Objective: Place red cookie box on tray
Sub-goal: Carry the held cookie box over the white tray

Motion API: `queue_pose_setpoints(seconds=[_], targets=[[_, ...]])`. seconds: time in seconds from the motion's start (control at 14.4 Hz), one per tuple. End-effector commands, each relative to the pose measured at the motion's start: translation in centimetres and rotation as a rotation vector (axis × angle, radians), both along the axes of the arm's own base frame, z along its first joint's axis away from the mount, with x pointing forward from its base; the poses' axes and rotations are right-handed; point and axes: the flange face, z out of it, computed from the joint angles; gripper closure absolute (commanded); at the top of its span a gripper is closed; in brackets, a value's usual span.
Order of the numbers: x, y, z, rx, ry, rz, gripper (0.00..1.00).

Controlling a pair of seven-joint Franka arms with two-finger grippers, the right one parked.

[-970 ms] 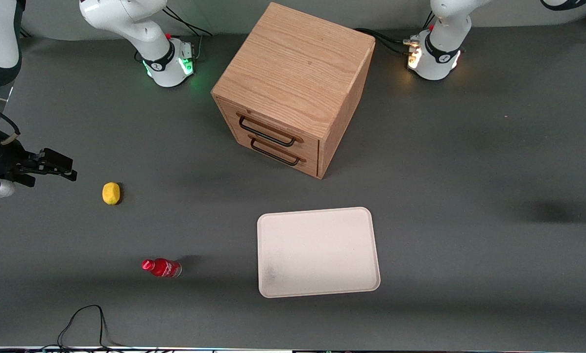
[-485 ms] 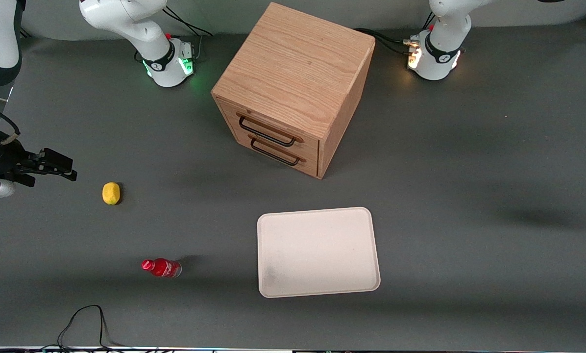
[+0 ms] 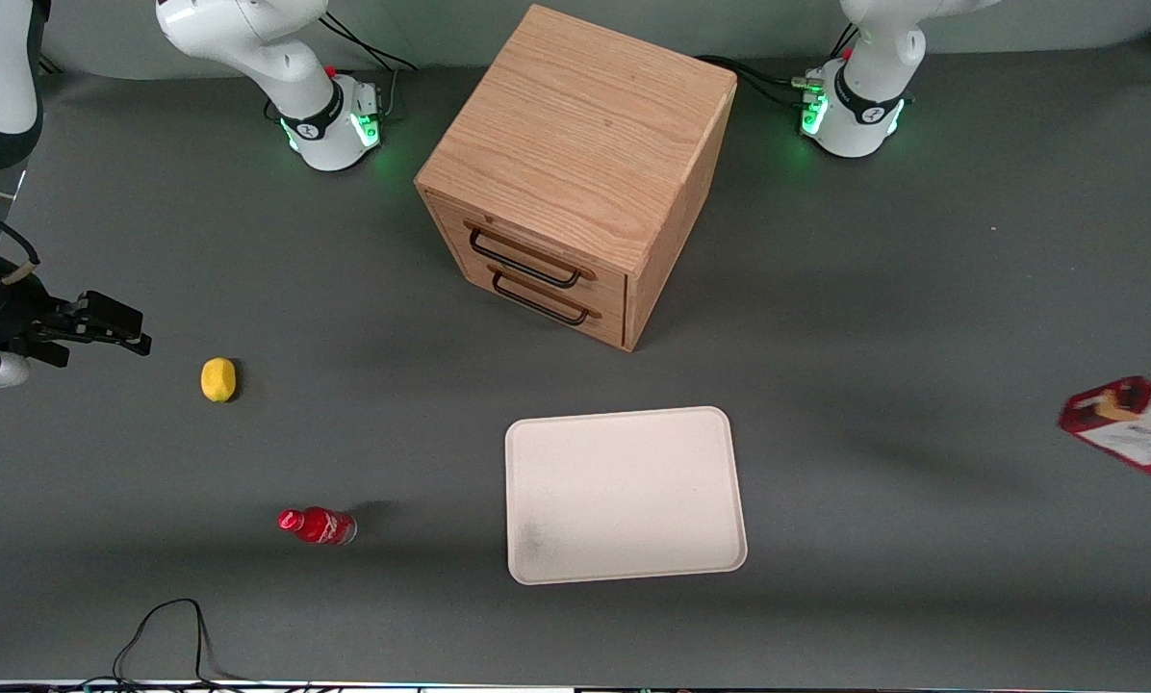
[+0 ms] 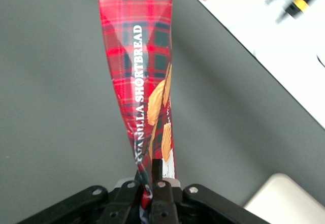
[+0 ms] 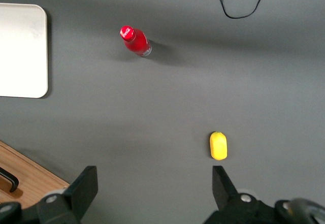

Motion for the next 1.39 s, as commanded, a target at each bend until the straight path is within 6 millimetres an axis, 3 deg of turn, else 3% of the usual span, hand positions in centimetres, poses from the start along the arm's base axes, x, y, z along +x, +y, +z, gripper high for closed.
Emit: queue_pose_setpoints(seconds=[0.0, 0.35, 0.62, 0.76, 0.9, 1.04, 1.32], targets=[[-1.4, -6.2, 0.2, 0.022, 0.019, -0.161, 1.00], [-2.9, -18.6, -1.1, 0.003, 0.026, -0.367, 1.00], [-5.2, -28.4, -3.5, 0.011, 0.043, -0.509, 1.00], [-6.1, -31.5, -3.8, 0.026, 0.024, -0.558, 1.00], [-7.0, -34.0, -4.0, 0.023, 0.006, -0.606, 1.00], [-6.9, -34.4, -4.5, 0.024, -0.001, -0.633, 1.00], [-4.9, -33.8, -9.5, 0.029, 0.024, -0.754, 1.00]])
